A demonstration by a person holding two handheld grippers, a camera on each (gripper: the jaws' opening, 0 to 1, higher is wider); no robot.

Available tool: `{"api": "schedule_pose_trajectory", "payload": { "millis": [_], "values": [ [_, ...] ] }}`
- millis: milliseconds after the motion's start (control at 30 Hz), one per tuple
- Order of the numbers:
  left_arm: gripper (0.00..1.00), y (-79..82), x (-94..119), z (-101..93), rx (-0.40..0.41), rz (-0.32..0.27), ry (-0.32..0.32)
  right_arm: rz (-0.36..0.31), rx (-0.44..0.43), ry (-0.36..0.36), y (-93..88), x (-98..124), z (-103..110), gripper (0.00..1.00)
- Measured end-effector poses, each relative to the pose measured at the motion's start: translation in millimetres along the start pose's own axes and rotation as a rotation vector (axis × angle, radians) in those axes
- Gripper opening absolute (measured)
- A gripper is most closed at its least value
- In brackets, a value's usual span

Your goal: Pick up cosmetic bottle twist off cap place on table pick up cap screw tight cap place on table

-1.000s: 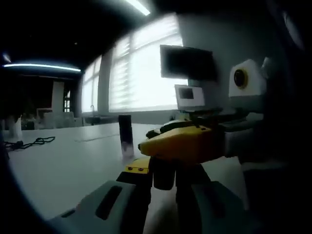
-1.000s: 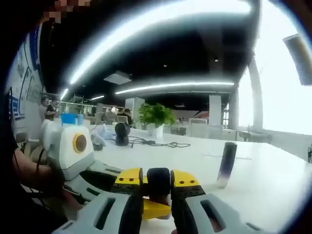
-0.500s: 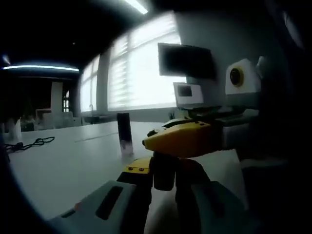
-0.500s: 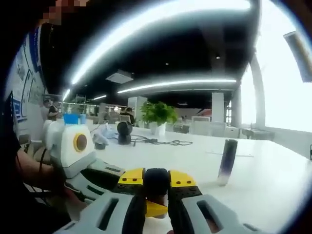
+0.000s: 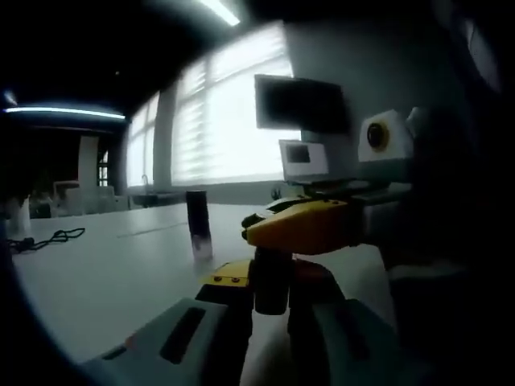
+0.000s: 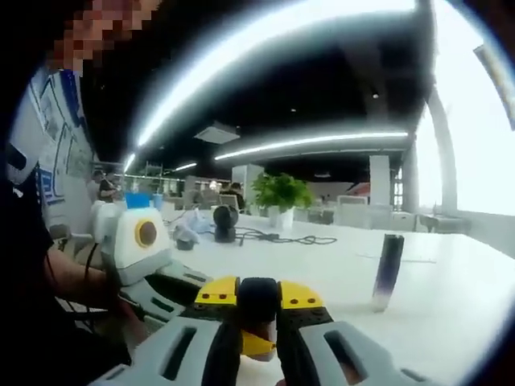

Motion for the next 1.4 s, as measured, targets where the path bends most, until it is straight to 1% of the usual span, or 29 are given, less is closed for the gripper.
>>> {"api": "schedule_pose_trajectory", "payload": {
  "millis": [200, 233, 333, 533, 600, 700, 900, 967, 1067, 1100, 1133, 1267, 1333, 1400],
  "values": [
    [0.05, 0.8, 4, 0.1, -0.002, 0.001, -0.039, -0.007, 0.000, 0.106, -0.6, 2, -1, 0.09],
    [0.05, 0.8, 4, -0.2, -0.002, 0.001, -0.046, -0.005, 0.024, 0.140, -0.1, 2, -1, 0.09],
    [0.05, 0.6, 5, -1.0, -0.002, 0.000, -0.059, 0.002, 0.047, 0.175, 0.6, 3, -2, 0.10],
    [0.05, 0.6, 5, -0.1, 0.012, -0.002, -0.072, 0.009, 0.039, 0.229, 2.1, 2, -5, 0.10],
    [0.05, 0.7, 5, -0.5, 0.014, -0.001, -0.075, 0.007, 0.032, 0.255, 2.2, 3, -7, 0.10],
    [0.05, 1.0, 5, -1.9, 0.009, -0.006, -0.087, 0.005, 0.056, 0.314, 2.1, 5, -7, 0.10],
    [0.06, 0.3, 5, -3.7, -0.002, 0.001, -0.107, 0.004, 0.069, 0.383, 1.4, 5, -8, 0.10],
    [0.06, 0.3, 5, -3.8, -0.002, 0.001, -0.112, 0.001, 0.057, 0.413, 1.0, 5, -10, 0.10],
    [0.06, 0.2, 5, -3.9, -0.001, -0.003, -0.120, -0.005, 0.067, 0.473, 1.2, 3, -15, 0.10],
    [0.06, 0.2, 5, -3.8, -0.003, -0.005, -0.121, -0.005, 0.067, 0.481, 1.2, 3, -16, 0.10],
    [0.06, 0.3, 5, -3.8, -0.004, -0.006, -0.122, -0.008, 0.052, 0.507, 1.1, 3, -17, 0.10],
    [0.07, -0.4, 4, -4.3, 0.026, 0.000, -0.144, -0.008, 0.030, 0.578, -0.6, 2, -23, 0.10],
    [0.07, -0.8, 5, -5.7, 0.044, 0.007, -0.164, -0.006, 0.019, 0.614, -0.7, 3, -25, 0.10],
    [0.07, 0.7, 5, -6.8, 0.062, 0.001, -0.179, -0.018, 0.004, 0.656, 0.9, 3, -26, 0.10]
  ]
}}
Point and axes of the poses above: the point that each gripper's makers call its tool centre point, and the gripper's own axes: x roughly backward along the fingers, z roughly to its left, y roughly out of its top, the point moved 10 cm from there along x, roughly backward along the fingers, and after that the axes turned 10 degrees about y, right-handed, at the moved point
